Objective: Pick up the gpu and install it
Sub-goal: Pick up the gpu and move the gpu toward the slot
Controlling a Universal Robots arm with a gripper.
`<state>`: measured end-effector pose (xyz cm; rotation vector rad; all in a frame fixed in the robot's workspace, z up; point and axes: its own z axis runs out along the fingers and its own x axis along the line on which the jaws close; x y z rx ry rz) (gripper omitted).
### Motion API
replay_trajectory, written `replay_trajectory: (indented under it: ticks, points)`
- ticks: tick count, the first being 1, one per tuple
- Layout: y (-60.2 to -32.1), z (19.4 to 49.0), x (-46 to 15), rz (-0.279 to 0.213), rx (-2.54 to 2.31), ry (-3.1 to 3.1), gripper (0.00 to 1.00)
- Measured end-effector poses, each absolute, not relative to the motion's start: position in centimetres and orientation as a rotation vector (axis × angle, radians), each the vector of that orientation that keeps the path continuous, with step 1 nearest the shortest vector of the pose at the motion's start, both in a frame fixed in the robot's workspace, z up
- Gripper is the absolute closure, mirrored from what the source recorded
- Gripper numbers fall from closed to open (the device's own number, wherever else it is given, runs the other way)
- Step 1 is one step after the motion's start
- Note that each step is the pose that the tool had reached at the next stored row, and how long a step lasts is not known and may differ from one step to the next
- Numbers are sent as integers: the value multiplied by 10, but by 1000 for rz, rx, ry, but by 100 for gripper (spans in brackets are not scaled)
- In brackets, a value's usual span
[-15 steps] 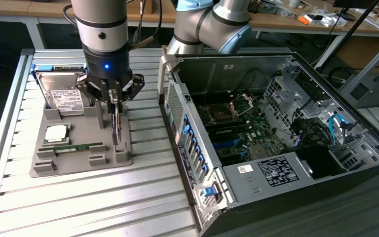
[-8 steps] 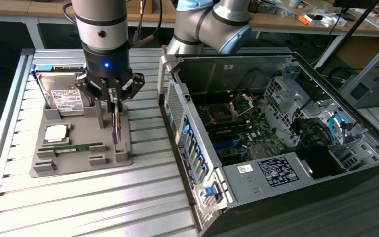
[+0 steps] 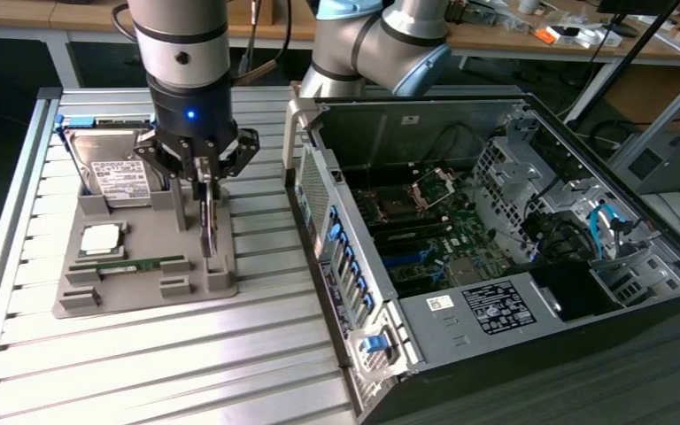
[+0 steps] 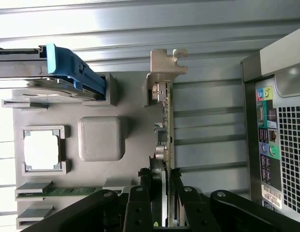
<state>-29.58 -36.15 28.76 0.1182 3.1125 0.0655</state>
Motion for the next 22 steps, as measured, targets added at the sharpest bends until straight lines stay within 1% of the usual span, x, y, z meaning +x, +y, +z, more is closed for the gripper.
replay_trajectory:
  ticks: [22]
  points:
    - [-361,296,-296,66,118,3112,73]
